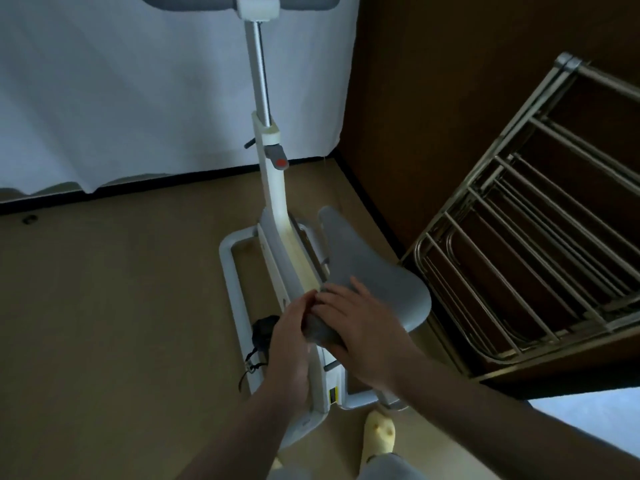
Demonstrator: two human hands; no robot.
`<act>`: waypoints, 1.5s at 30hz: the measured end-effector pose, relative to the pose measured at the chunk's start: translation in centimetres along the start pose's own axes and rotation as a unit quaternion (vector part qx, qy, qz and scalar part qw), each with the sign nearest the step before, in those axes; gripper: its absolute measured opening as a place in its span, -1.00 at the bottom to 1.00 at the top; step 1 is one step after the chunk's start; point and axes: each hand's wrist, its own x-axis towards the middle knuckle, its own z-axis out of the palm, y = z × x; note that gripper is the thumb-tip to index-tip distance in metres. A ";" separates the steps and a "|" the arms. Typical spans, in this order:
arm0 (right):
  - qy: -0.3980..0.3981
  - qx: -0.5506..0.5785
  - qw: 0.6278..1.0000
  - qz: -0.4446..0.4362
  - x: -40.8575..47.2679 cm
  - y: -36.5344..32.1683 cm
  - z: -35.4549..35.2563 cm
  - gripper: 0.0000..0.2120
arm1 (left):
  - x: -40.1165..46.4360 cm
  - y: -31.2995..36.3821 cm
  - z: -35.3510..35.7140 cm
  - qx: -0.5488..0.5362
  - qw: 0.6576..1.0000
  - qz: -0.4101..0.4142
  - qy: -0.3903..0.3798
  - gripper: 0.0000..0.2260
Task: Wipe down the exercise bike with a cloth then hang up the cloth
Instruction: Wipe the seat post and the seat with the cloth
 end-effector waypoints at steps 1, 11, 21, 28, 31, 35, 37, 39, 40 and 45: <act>-0.038 0.010 0.999 -0.035 0.9 0.4 -0.5 -0.64 | 0.0 0.0 0.0 -0.025 1.000 -0.001 0.012 -0.78; -0.287 -0.004 0.956 -0.061 10.5 6.4 -2.6 -0.69 | 0.0 -0.5 1.1 -0.118 0.987 -0.023 0.103 -0.81; -0.268 0.006 0.943 -0.198 11.8 8.3 -2.3 -0.53 | -0.9 -2.5 3.7 -0.142 0.967 0.042 0.206 -0.76; -0.351 0.077 0.908 -0.213 12.9 7.9 -1.9 -0.65 | -1.3 -3.8 5.2 -0.123 0.951 0.095 0.266 -0.74; -0.353 0.071 0.898 -0.253 12.9 7.5 -1.4 -0.67 | -1.6 -4.4 6.2 -0.095 0.944 0.105 0.297 -0.79; -0.369 0.051 0.891 -0.260 14.0 7.8 -1.8 -0.67 | -2.1 -4.5 7.3 -0.071 0.937 0.135 0.315 -0.84; -0.365 0.054 0.890 -0.268 14.0 7.9 -1.6 -0.66 | -2.3 -4.5 7.8 -0.057 0.935 0.146 0.317 -0.83; -0.368 0.097 0.879 -0.287 13.4 7.9 -1.4 -0.66 | -2.2 -4.8 8.0 -0.051 0.931 0.155 0.328 -0.81; -0.373 0.111 0.873 -0.293 13.2 8.0 -1.5 -0.66 | -2.2 -5.0 8.1 -0.050 0.928 0.156 0.334 -0.81; -0.374 0.105 0.874 -0.294 13.9 7.9 -1.4 -0.63 | -2.2 -5.6 8.3 -0.062 0.923 0.157 0.346 -0.80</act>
